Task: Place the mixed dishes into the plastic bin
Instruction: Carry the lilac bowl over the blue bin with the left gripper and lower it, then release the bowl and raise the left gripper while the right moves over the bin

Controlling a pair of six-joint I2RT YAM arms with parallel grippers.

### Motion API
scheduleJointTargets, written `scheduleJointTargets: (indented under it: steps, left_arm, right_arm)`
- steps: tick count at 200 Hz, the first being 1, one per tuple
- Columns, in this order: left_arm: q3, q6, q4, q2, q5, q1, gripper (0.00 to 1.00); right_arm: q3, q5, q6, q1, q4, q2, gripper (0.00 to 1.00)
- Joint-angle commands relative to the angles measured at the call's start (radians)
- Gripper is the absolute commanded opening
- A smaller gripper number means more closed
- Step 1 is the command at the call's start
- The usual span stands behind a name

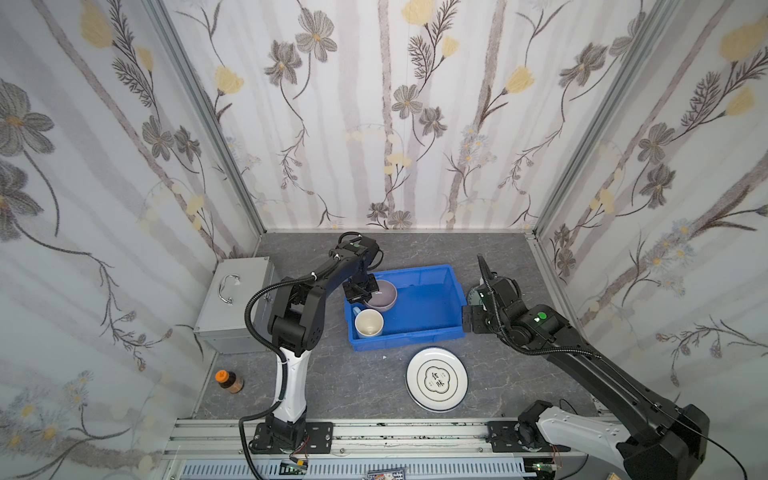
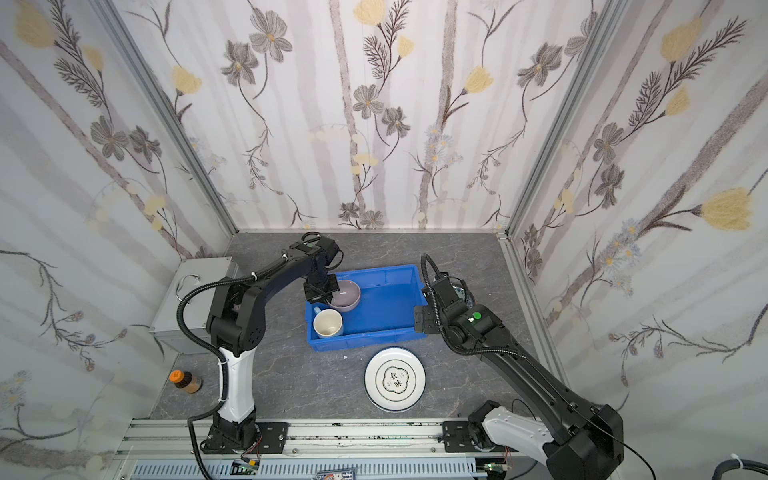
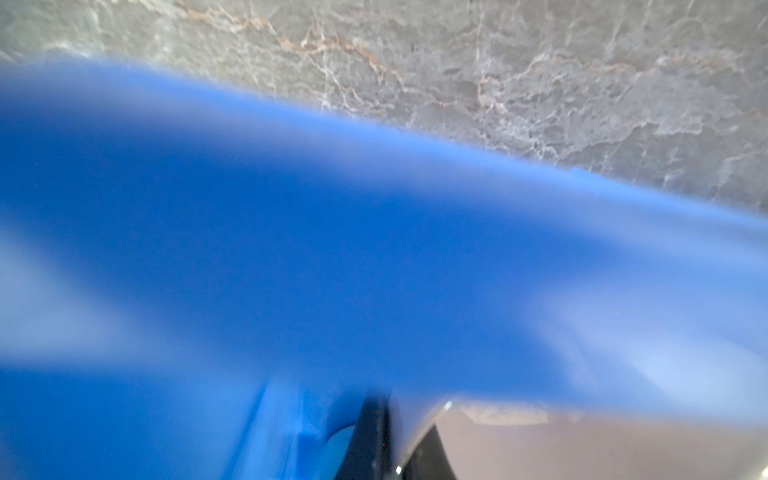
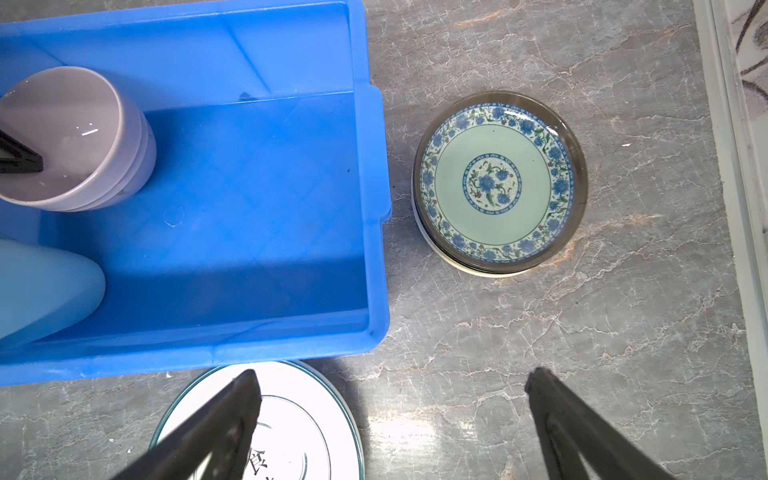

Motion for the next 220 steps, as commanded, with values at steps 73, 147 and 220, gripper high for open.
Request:
scheduleJointTargets:
  steps: [73,147,220]
  left_arm:
    - [0.074,0.012,-0.046,-0.005,-0.005,0.003,0.38]
    - [0.217,0.036,-0.145,-0.054,-0.018,0.007,0.41]
    - [0.104,0.081,-0.166,-0.127,-0.020,0.115,0.41]
  right_arm:
    - [0.013,-0.007,-0.012,-0.008,0.020,0.027,1.00]
    - [0.035,-0.012,-0.021,-0.017,0.043,0.069,1.00]
    - [0.107,-0.041,-0.058,-0.076,0.087,0.194,1.00]
